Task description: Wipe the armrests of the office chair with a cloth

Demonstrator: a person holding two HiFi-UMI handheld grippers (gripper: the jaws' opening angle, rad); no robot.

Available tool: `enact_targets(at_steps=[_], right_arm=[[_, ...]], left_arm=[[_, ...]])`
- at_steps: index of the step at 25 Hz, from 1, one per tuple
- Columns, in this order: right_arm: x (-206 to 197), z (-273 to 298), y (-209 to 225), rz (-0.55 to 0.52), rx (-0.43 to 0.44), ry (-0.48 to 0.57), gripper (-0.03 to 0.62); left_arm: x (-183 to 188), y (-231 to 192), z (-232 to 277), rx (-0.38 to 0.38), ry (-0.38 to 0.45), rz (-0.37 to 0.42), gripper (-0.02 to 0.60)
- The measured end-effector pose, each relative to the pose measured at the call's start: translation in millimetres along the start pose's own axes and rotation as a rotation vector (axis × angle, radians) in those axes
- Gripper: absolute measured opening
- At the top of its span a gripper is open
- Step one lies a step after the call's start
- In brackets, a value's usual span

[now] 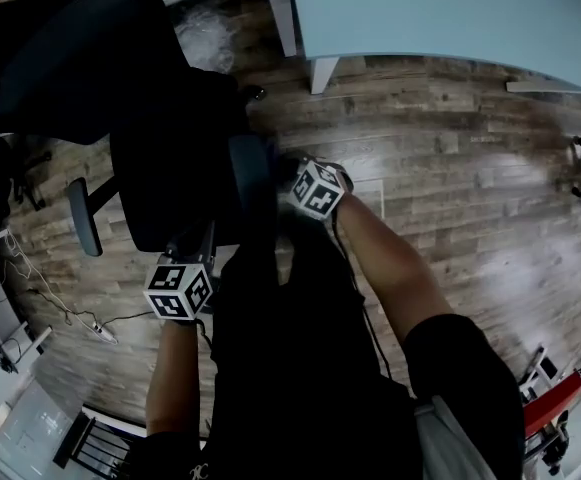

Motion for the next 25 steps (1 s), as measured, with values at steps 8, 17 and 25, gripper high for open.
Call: enact_targets(at_steps=[8,17,25], right_arm=[[48,-114,10,-0.014,-0.22,0.053,0.063],[168,-175,-22,0.059,-0.403,0.301,0.063],[251,-173,-100,0.134,-0.545,0.437,0.064]], left_arm=[[26,14,-48,-0.01,0.132,-0.041,0.005],[64,-13,-123,-0.069,0.395,-0.011,0.005],[38,-81,-204,-0.122,0.463,0.031,0.005]])
Point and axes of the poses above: the fingertips, and each gripper's own axes: z forward along the fingers, y to its right, x out of its top, the point moved 2 cm from there along -z, backward along the fingers, and after that the axes turned 12 degrees about -z, right-handed, at the moved point
